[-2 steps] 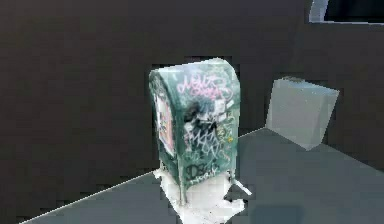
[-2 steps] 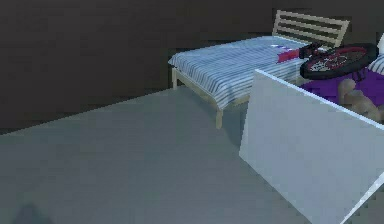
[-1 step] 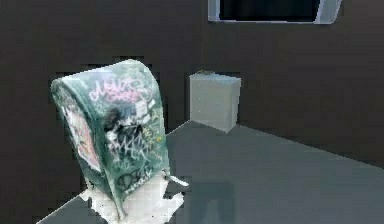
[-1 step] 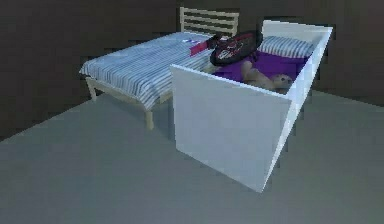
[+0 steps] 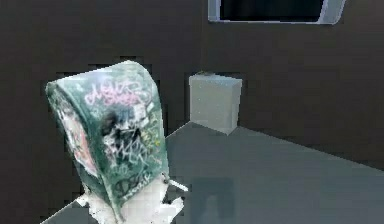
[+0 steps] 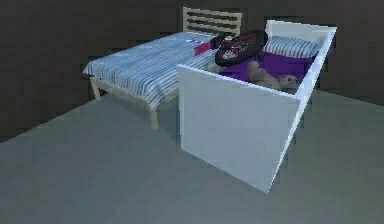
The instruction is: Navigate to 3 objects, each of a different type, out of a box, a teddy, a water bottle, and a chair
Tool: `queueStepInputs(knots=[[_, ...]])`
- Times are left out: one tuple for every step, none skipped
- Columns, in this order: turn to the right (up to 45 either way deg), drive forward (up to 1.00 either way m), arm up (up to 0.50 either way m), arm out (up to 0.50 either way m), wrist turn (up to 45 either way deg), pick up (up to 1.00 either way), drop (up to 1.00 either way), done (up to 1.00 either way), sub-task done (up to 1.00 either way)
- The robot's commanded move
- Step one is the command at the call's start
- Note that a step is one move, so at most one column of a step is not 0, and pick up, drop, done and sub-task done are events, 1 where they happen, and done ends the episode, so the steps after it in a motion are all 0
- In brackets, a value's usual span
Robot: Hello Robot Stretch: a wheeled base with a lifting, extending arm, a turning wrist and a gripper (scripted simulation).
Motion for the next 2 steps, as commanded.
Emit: queueStepInputs(knots=[[-18.0,0.00,0.00,0.00,0.0,0.00,0.00,0.00,0.00],[0.0,0.00,0.00,0.00,0.0,0.00,0.00,0.00,1.00]])
